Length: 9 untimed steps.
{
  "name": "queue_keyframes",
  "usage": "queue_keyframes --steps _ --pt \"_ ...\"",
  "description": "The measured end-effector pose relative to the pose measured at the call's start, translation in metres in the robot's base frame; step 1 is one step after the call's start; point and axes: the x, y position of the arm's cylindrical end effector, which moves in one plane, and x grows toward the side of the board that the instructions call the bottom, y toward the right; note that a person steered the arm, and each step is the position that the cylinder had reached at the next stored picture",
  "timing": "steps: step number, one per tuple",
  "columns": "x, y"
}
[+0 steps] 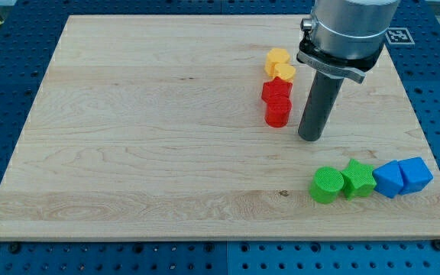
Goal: Point your arm to the bottom right
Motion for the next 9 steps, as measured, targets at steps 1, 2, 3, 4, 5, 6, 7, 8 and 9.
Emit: queue_keyframes --steps 1,2,3,4,5,6,7,8,9 --pt "-0.001 0.000" --pt "-0.010 0.013" --pt "-0.014 0.085" --pt "-0.014 0.131" --pt "0.004 0.183" --pt "0.012 0.193" --pt "0.032 0.199" --pt "0.043 0.199" --pt "0.080 0.199"
